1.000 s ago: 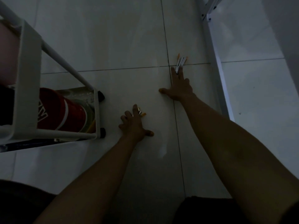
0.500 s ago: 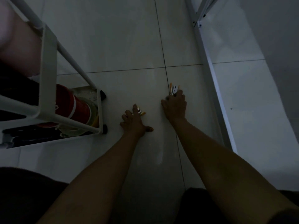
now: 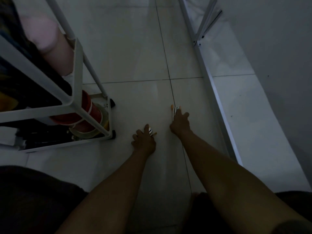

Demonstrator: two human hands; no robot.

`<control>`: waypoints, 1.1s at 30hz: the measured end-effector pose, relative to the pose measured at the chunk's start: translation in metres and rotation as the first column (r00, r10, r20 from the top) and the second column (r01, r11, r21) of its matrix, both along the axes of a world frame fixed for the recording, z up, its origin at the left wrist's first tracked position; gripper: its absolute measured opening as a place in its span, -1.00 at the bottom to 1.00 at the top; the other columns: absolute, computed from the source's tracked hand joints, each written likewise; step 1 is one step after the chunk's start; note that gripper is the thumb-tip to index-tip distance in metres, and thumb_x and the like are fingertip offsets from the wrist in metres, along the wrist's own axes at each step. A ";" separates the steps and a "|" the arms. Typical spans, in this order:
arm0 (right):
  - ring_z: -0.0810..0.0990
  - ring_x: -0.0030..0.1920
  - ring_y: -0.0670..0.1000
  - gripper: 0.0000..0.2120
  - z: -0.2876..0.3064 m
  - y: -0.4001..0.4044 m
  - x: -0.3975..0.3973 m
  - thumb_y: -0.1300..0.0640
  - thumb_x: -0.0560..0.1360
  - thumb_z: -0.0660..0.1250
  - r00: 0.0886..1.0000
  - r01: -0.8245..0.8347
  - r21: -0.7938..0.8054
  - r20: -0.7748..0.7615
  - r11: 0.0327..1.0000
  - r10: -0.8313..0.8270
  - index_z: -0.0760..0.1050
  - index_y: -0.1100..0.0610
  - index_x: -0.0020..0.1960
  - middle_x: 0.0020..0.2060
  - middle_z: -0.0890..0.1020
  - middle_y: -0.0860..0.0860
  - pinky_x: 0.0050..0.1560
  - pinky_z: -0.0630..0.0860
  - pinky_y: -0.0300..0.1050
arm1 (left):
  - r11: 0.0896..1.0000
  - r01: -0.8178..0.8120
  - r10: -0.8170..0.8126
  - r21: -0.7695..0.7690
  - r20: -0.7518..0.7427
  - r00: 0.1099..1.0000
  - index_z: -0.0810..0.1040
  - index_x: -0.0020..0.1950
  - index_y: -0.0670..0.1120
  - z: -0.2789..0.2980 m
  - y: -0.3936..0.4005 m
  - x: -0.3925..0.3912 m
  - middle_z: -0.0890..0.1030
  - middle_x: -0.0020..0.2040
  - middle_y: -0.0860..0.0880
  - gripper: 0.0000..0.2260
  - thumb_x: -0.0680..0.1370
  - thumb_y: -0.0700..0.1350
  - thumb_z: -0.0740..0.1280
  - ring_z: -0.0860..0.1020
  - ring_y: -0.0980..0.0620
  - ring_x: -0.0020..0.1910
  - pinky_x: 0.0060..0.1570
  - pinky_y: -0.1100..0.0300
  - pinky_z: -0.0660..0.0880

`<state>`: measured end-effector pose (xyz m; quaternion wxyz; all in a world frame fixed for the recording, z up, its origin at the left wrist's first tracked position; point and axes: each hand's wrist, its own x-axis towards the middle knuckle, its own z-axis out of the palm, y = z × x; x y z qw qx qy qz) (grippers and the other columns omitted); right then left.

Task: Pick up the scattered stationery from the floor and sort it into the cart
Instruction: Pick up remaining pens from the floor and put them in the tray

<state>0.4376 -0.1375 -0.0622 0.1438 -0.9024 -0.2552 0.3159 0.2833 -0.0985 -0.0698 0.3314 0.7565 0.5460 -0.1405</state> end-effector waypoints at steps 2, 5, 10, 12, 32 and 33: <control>0.38 0.30 0.34 -0.19 0.000 -0.006 -0.003 0.23 0.50 0.29 0.998 -0.008 -0.012 -0.055 1.000 0.007 -0.12 -0.03 0.57 0.50 -0.10 0.26 0.30 0.37 0.05 | 0.998 -0.042 0.043 -0.050 0.029 0.999 0.05 0.55 0.10 0.003 -0.002 -0.004 0.21 0.42 -0.21 -0.46 0.60 -0.05 0.16 0.22 -0.26 0.36 0.33 -0.12 0.21; 0.32 0.33 0.32 -0.23 -0.002 -0.007 -0.003 0.11 0.50 0.30 0.995 -0.089 -0.061 0.043 0.994 0.092 -0.05 -0.04 0.57 0.49 0.08 0.20 0.31 0.36 0.10 | 0.993 -0.077 0.081 -0.085 0.048 0.996 0.07 0.54 0.09 0.006 -0.008 -0.011 0.23 0.40 -0.21 -0.49 0.61 -0.04 0.15 0.25 -0.24 0.34 0.32 -0.08 0.23; 0.49 0.19 0.22 -0.57 0.007 -0.002 -0.009 0.02 0.52 0.26 0.962 -0.186 -0.100 0.184 0.977 0.202 0.38 0.19 0.32 0.21 0.50 0.21 0.11 0.47 0.02 | 0.988 -0.098 0.108 -0.116 0.082 0.991 0.13 0.51 0.09 0.006 -0.013 -0.015 0.26 0.37 -0.21 -0.52 0.61 -0.03 0.16 0.27 -0.24 0.32 0.29 -0.06 0.26; 0.53 0.15 0.20 -0.69 0.011 -0.004 -0.020 0.09 0.56 0.24 0.950 -0.197 -0.140 0.218 0.970 0.224 0.44 0.20 0.24 0.19 0.51 0.19 0.09 0.49 0.02 | 0.985 -0.124 0.135 -0.120 0.093 0.986 0.20 0.47 0.07 0.006 -0.014 -0.014 0.28 0.35 -0.21 -0.56 0.60 -0.03 0.18 0.28 -0.25 0.32 0.28 -0.07 0.27; 0.42 -0.28 0.01 -0.50 0.122 0.017 -0.005 0.22 0.47 0.30 0.720 0.568 0.084 -0.532 0.819 -0.445 0.22 0.26 0.35 -0.03 0.46 0.16 -0.37 0.42 -0.13 | 0.943 -0.202 0.314 -0.264 0.512 0.799 0.32 0.44 -0.10 0.109 0.027 0.019 0.45 0.34 -0.16 -0.54 0.56 -0.14 0.33 0.50 -0.18 0.20 0.19 -0.05 0.50; 0.38 -0.30 0.00 -0.51 0.141 0.017 -0.010 0.23 0.46 0.28 0.694 0.604 0.097 -0.551 0.791 -0.463 0.21 0.26 0.33 -0.06 0.45 0.14 -0.41 0.38 -0.15 | 0.936 -0.215 0.333 -0.279 0.506 0.795 0.32 0.43 -0.09 0.126 0.026 0.015 0.46 0.33 -0.16 -0.55 0.56 -0.14 0.33 0.51 -0.18 0.18 0.17 -0.08 0.51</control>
